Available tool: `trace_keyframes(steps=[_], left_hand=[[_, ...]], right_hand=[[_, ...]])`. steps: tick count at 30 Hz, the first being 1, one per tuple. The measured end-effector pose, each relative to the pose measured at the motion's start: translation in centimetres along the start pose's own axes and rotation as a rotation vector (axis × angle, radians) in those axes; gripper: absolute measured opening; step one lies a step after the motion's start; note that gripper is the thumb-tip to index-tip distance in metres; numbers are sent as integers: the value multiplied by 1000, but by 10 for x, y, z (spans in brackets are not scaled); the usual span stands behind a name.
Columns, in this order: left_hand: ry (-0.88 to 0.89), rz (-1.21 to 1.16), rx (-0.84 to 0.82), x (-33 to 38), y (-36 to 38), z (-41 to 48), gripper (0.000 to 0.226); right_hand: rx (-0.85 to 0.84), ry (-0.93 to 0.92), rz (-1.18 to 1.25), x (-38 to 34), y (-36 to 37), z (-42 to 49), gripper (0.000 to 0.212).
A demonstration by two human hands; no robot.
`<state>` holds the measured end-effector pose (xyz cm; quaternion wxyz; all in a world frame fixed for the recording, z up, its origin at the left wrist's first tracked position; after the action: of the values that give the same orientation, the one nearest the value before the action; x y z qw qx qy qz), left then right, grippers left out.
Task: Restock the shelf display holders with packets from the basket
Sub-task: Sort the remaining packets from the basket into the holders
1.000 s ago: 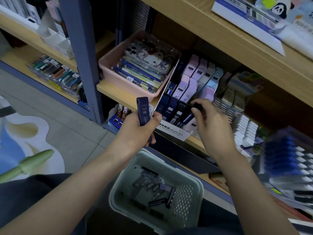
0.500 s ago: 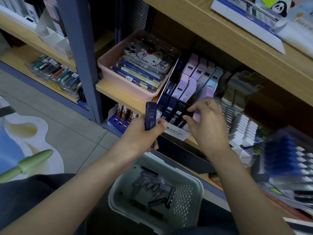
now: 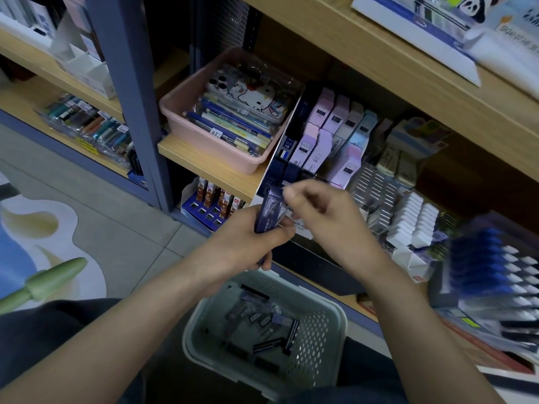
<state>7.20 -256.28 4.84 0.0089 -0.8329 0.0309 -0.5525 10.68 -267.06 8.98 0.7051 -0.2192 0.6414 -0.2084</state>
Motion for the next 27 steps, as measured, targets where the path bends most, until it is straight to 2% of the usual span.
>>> trace_keyframes(steps=[2,5,7,12,16,20,27], left_hand=[[-10,-21,-14,2,2,-2,11],[-22,-77,-19,6,3,-5,24],[-22,-105,-42,7,6,-7,22],[-15,-223,36,9,4,0,11],[38,-249,77,12,5,2,13],[120,-219,103,16,9,3,14],[210,-124,79,18,22,2,12]], right_hand=[[-117,35,50,0,5,-3,11],[-166,81,130,0,0,-2,13],[-177,114,154,2,-4,-2,12],[-16,238,249,12,-22,2,9],[90,280,351,15,-37,2,10],[-6,214,264,16,-46,-4,14],[-163,56,-7,30,-39,-26,8]])
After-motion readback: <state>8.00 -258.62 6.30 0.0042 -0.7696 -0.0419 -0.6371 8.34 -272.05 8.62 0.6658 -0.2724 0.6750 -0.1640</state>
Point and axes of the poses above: each hand's wrist, its own z-axis towards the middle knuckle, its own y-axis out of the palm, x = y × z, the point moved 6 cm from there along z, towards the middle knuckle, and after that the axes turned 15 degrees about x, right-handed, at the moved point
